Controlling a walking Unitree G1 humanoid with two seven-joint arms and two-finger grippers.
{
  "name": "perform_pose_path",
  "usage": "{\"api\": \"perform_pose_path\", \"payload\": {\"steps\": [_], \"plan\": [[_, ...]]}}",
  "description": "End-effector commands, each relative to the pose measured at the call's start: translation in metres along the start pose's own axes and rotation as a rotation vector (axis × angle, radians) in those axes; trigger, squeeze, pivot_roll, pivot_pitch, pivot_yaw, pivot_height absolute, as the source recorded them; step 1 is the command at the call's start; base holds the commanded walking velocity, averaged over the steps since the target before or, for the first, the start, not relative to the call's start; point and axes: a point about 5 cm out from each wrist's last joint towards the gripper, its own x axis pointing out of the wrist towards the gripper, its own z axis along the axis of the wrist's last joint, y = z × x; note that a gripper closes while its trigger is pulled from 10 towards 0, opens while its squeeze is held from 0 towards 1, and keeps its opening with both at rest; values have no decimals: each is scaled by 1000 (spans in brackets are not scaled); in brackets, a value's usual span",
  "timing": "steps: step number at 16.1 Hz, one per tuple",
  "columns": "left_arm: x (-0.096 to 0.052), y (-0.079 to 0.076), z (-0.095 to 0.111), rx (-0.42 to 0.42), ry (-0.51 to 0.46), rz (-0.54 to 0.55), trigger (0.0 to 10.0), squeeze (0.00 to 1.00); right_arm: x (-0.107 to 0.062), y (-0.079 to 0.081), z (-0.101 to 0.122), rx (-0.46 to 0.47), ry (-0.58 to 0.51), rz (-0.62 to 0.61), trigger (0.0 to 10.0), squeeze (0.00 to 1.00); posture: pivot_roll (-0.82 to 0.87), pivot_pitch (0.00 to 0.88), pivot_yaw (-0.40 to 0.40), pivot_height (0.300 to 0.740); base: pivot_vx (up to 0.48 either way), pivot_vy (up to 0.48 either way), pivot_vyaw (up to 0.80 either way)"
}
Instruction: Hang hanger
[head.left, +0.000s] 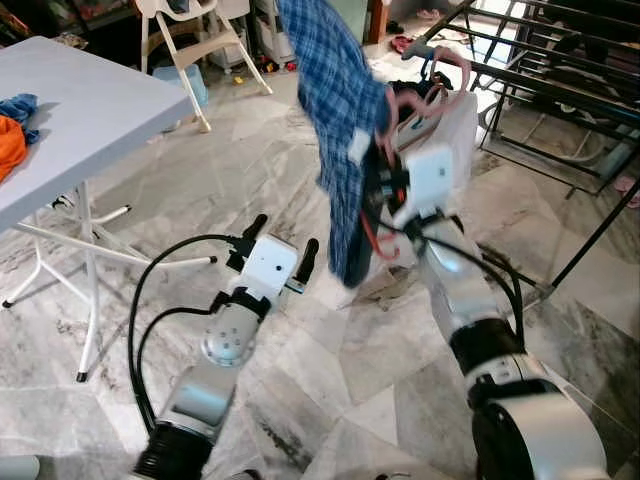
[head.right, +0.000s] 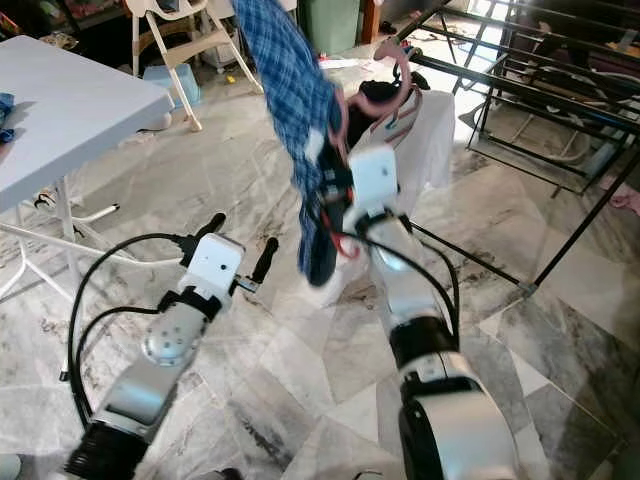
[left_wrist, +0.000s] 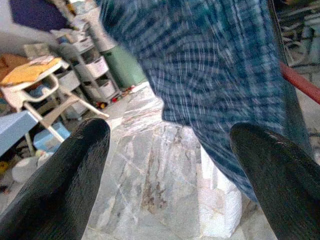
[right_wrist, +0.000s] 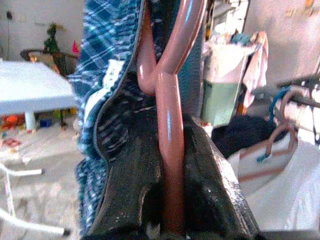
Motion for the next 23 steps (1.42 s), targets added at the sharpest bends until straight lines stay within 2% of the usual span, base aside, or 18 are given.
{"api": "perform_pose_path", "payload": {"steps": [1, 5, 9, 10, 14, 16, 18, 21, 23], "plan": [[0, 14, 8, 64, -34, -15, 10000, 0, -5, 6, 2, 19, -22, 90, 10000, 0, -84, 91, 45, 740, 0, 0, 0], [0, 38, 19, 192, -69, -67, 10000, 0, -22, 18, -14, 50, 35, 255, 10000, 0, -81, 88, 56, 740, 0, 0, 0], [-3, 52, 24, 253, -76, -141, 10000, 0, -38, 34, -29, 56, 88, 392, 10000, 0, -73, 86, 61, 740, 0, 0, 0], [-5, 55, 24, 272, -71, -165, 10000, 0, -47, 38, -35, 68, 118, 440, 10000, 0, -72, 86, 61, 740, 0, 0, 0], [-10, 51, 35, 312, -109, -242, 10000, 0, -69, 45, -53, 103, 202, 522, 10000, 0, -60, 89, 59, 740, 0, 0, 0], [-16, 47, 32, 344, -90, -347, 10000, 0, -78, 47, -61, 105, 238, 546, 10000, 0, -55, 87, 59, 740, 0, 0, 0], [-20, 47, 30, 358, -77, -386, 10000, 0, -85, 48, -65, 109, 263, 574, 10000, 0, -54, 85, 63, 740, 0, 0, 0], [-24, 53, 27, 376, -49, -431, 10000, 0, -101, 47, -73, 77, 313, 641, 10000, 0, -57, 87, 65, 740, 0, 0, 0], [-27, 57, 22, 379, -11, -471, 10000, 0, -112, 40, -78, 34, 349, 670, 10000, 0, -58, 88, 67, 740, 0, 0, 0]]}}
